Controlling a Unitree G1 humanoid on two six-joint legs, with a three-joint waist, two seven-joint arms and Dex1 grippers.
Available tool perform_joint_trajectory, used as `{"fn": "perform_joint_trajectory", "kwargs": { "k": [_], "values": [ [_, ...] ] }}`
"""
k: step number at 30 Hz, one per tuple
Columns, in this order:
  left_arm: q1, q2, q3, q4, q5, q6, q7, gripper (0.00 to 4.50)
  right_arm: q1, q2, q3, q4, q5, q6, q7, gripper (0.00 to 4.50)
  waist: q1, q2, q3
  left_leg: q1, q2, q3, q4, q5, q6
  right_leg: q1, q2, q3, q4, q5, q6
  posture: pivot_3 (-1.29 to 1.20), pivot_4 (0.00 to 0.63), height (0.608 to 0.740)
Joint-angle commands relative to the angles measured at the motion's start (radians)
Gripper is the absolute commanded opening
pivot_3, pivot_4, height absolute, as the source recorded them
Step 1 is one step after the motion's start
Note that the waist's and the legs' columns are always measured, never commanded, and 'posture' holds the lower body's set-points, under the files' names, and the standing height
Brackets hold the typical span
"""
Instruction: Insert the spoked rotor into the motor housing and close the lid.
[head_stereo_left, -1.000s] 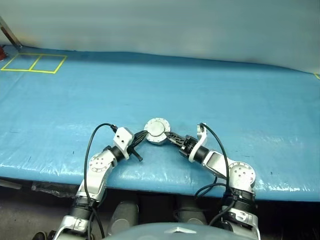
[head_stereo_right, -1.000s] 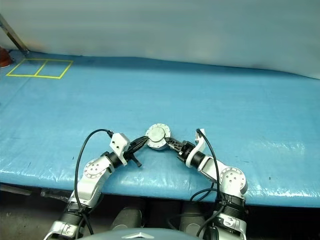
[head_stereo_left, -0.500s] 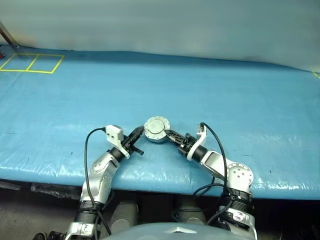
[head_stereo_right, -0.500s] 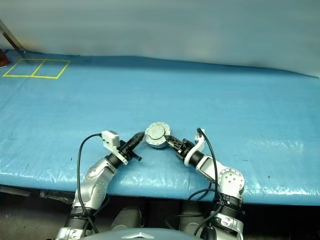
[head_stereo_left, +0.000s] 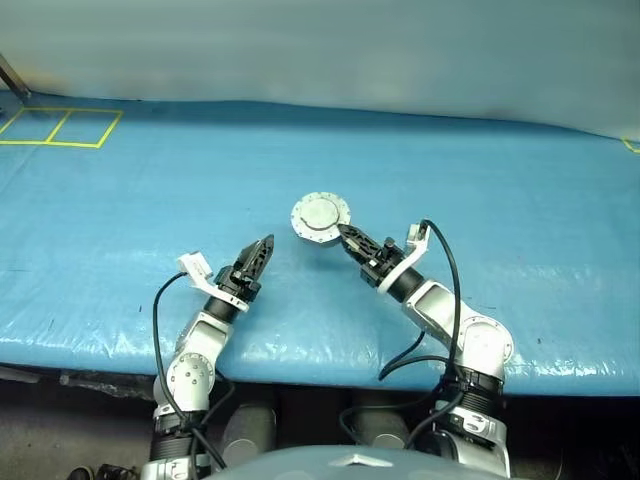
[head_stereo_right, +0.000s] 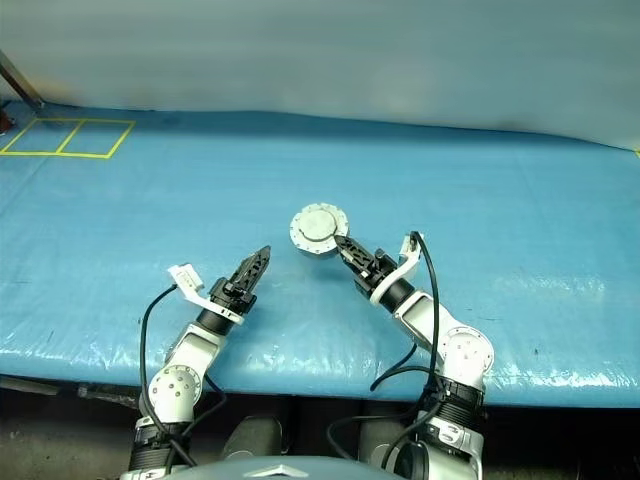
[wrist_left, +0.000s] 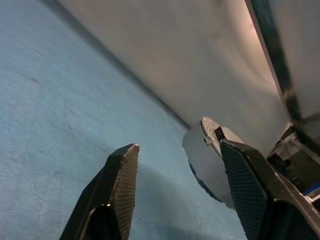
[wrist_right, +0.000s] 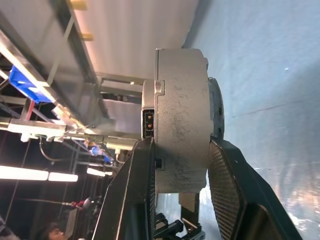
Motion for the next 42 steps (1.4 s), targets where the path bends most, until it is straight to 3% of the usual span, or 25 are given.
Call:
{"fn": "perform_joint_trajectory", "kwargs": {
  "k": [1,10,20,23,26,33,40,42],
  "values": [
    [0.003,-0.009,-0.004,-0.056,-0.129,0.104,-0.025,4.48,-0.024,0.004,0.042,-0.062,0.072,-0.021,0.013,1.12,0.000,0.000,0.000,0.000,0.000,0.000,0.000,0.000,0.000,0.000,0.000,0.000,0.000,0.000,0.000,0.00,0.150,0.740],
    [-0.020,-0.025,-0.002,-0.027,-0.206,0.200,-0.016,4.48,0.021,-0.019,0.137,-0.106,0.108,-0.011,0.020,1.12,0.001,0.000,0.000,0.000,0.000,0.000,0.000,0.000,0.000,0.000,0.000,0.000,0.000,0.000,0.000,0.00,0.150,0.740],
    [-0.068,-0.082,-0.013,0.018,-0.141,0.109,-0.043,4.48,0.061,-0.066,0.237,-0.142,0.106,-0.020,0.055,1.12,0.004,0.000,0.000,0.000,0.000,0.000,0.000,0.000,0.000,0.000,0.000,0.000,-0.001,0.000,-0.001,0.00,0.150,0.740],
    [-0.069,-0.090,-0.014,0.028,-0.150,0.098,-0.067,3.92,0.062,-0.073,0.242,-0.142,0.108,-0.034,0.051,1.12,0.004,0.000,0.000,-0.001,0.000,0.000,0.000,0.000,0.000,0.000,0.000,0.000,-0.001,0.000,-0.001,0.00,0.150,0.740],
    [-0.066,-0.087,-0.012,0.039,-0.147,0.087,-0.067,2.99,0.060,-0.080,0.244,-0.143,0.107,-0.045,0.054,1.12,0.004,0.000,0.000,-0.001,0.000,0.000,0.000,0.000,0.000,0.000,0.000,0.000,-0.001,0.000,-0.001,0.00,0.150,0.740],
    [-0.057,-0.077,-0.009,0.052,-0.142,0.090,-0.001,2.91,0.064,-0.092,0.260,-0.145,0.052,-0.094,0.088,1.12,0.004,-0.001,0.000,-0.001,0.000,0.000,0.000,0.000,0.000,0.000,0.000,0.000,-0.001,0.000,-0.001,0.00,0.150,0.740],
    [-0.048,-0.098,0.012,0.055,-0.119,0.032,0.068,2.66,0.044,-0.087,0.267,-0.125,-0.068,-0.180,0.049,3.49,0.001,-0.001,0.001,-0.001,0.000,0.000,0.000,0.000,0.000,0.000,0.000,0.000,-0.001,0.000,-0.001,0.00,0.150,0.740],
    [-0.054,-0.115,0.039,0.069,-0.104,-0.014,0.118,2.66,0.042,-0.080,0.265,-0.123,-0.107,-0.219,0.045,3.49,0.002,-0.001,0.001,0.000,0.000,0.000,0.000,0.000,0.000,0.000,0.000,0.000,-0.001,0.000,-0.001,0.00,0.150,0.740]
  ]
}}
